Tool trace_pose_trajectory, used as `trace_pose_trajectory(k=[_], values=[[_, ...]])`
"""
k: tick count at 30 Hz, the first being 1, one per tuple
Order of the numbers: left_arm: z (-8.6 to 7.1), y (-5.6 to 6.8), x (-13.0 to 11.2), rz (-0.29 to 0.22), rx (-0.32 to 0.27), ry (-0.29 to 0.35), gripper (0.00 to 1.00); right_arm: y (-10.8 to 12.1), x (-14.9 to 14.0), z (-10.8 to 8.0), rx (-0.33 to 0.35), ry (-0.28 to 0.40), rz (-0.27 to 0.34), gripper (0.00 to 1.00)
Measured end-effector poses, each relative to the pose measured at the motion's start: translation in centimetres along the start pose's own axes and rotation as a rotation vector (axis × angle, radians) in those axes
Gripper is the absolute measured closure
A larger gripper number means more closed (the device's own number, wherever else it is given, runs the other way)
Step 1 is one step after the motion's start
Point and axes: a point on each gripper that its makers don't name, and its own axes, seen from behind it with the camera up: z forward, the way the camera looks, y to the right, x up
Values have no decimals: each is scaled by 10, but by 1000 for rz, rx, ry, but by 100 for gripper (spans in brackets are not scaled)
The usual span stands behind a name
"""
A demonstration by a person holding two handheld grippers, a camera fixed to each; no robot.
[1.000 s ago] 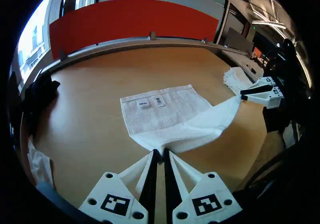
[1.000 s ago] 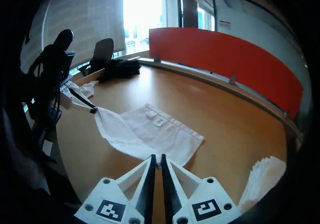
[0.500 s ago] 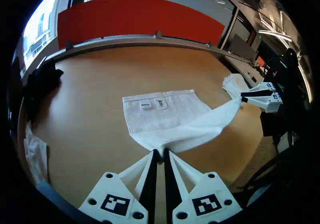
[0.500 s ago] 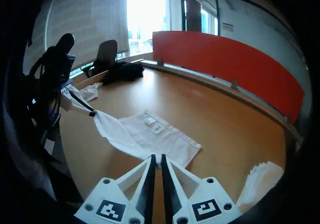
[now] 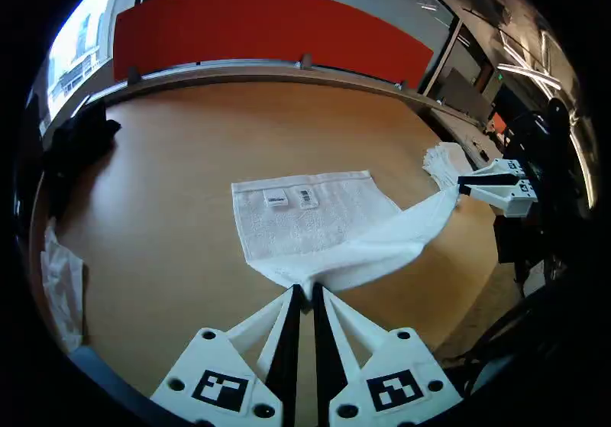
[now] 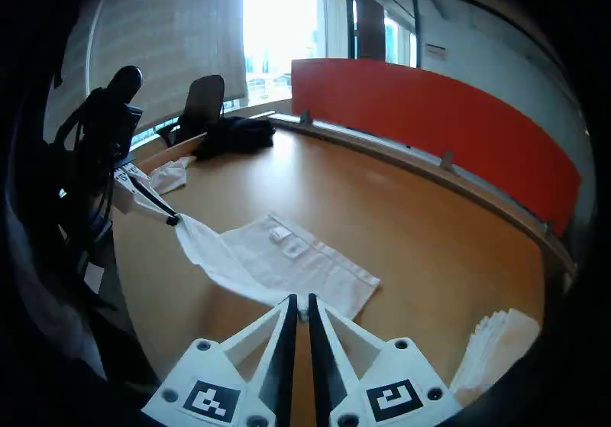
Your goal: Fold towel
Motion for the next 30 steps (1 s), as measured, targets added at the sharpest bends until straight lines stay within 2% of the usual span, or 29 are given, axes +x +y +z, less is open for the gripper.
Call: trace_pose_trajectory(k=[8, 18, 23, 30], values=[[14, -10, 14, -7, 6, -7, 88, 10, 3, 16, -2, 3, 2, 89], [43, -37, 40, -61, 20, -17, 88, 38, 15, 44, -12, 11, -1, 89], [58, -49, 51, -62, 28, -23, 88, 46, 19, 56, -9, 7, -7, 89], [71, -55, 55, -54, 32, -39, 88, 51, 17, 67, -9, 0, -4, 89]])
